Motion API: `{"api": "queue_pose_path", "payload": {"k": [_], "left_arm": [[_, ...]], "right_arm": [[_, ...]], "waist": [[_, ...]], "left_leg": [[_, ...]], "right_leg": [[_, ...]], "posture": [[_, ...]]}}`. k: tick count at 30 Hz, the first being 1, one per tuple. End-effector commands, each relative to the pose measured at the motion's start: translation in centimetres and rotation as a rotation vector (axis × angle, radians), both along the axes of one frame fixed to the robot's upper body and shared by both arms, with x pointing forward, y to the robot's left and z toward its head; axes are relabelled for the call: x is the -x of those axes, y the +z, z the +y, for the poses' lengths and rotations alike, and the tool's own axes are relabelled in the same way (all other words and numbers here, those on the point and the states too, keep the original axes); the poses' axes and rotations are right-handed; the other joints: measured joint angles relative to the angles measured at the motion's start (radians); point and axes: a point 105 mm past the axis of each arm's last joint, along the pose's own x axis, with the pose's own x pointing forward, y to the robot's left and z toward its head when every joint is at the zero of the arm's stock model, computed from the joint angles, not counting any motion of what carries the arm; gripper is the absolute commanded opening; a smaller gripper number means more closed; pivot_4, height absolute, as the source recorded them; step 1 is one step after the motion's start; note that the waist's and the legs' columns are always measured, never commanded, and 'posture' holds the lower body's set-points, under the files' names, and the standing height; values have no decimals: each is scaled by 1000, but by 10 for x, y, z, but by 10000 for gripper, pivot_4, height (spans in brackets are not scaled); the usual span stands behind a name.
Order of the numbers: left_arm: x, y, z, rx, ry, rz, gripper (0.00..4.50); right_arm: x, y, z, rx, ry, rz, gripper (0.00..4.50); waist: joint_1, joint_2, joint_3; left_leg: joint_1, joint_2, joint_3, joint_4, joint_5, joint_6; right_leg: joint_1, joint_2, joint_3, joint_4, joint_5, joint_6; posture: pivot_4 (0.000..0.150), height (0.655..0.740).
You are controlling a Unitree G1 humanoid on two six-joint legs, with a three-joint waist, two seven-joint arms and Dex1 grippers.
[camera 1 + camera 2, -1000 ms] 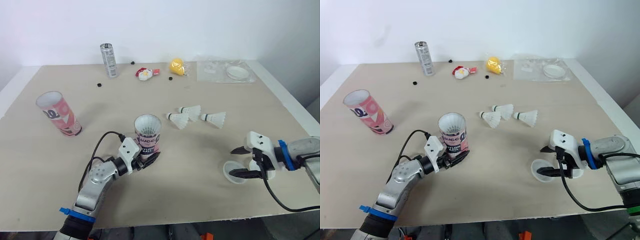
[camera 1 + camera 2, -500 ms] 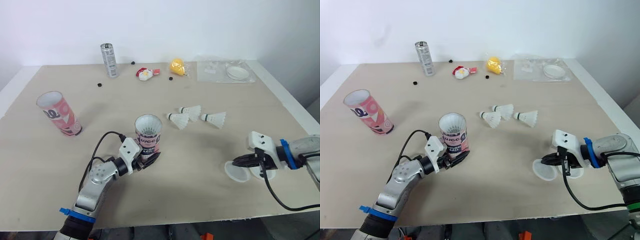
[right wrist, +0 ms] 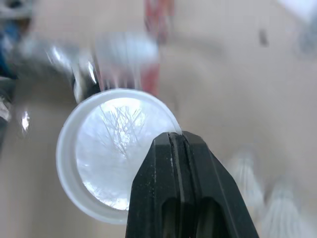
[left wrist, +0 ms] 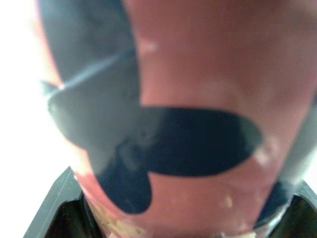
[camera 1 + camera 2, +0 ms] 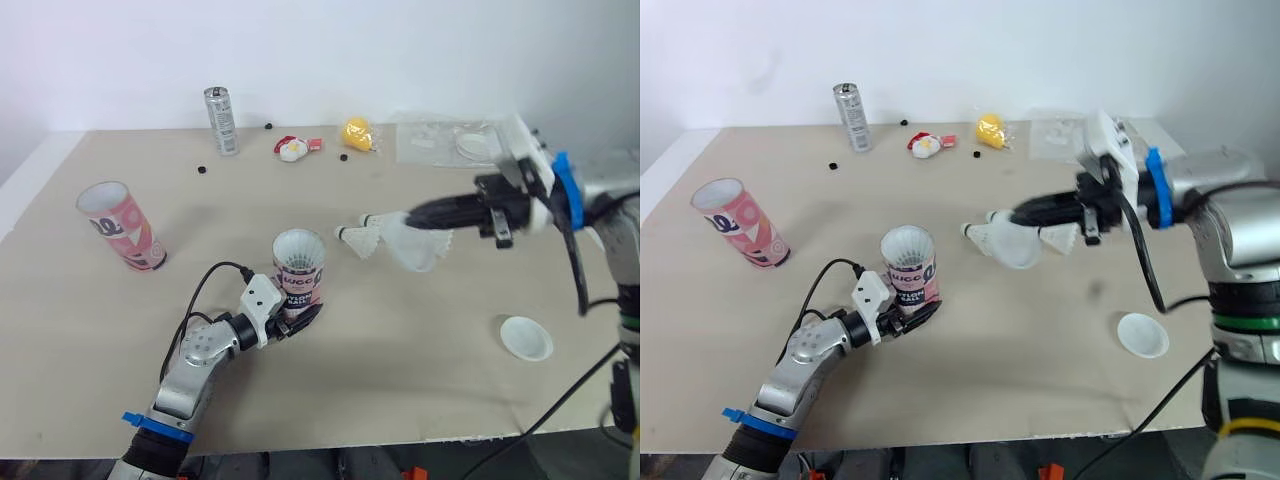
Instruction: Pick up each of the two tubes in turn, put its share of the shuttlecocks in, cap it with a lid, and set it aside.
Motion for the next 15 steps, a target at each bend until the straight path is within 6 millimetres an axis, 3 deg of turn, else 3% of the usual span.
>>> {"api": "queue_pose_path", "payload": {"k": [1,6,9,15], "left_arm": [[2,-15,-2,-25,-6,53,30229],[2,-16,-3,-35,-11,49,30229],[3,-16,-3,-33,-11,49,30229],[4,-17,-4,-33,-11,52,30229]], "right_arm": [[0,19,22,-47,41,-36,423],[-13,20,48,-47,59,-82,423],[-11,12,61,-37,104,-68,423],[-7,2,69,-12,142,-57,423]], "waist": [[2,0,0],[1,0,0],[1,0,0],[0,0,0]], "left_leg": [[-1,0,0,0,0,0],[-3,-2,-1,-1,0,0],[-3,-4,-1,-1,0,0],[-3,-5,-2,-1,0,0]], "right_leg": [[0,-1,0,-1,0,0],[0,-4,-2,-2,0,1],[0,-5,-2,-2,0,1],[0,-6,-3,-2,0,2]], "posture": [[1500,7400],[1500,7400],[1500,7400],[1500,7400]]}}
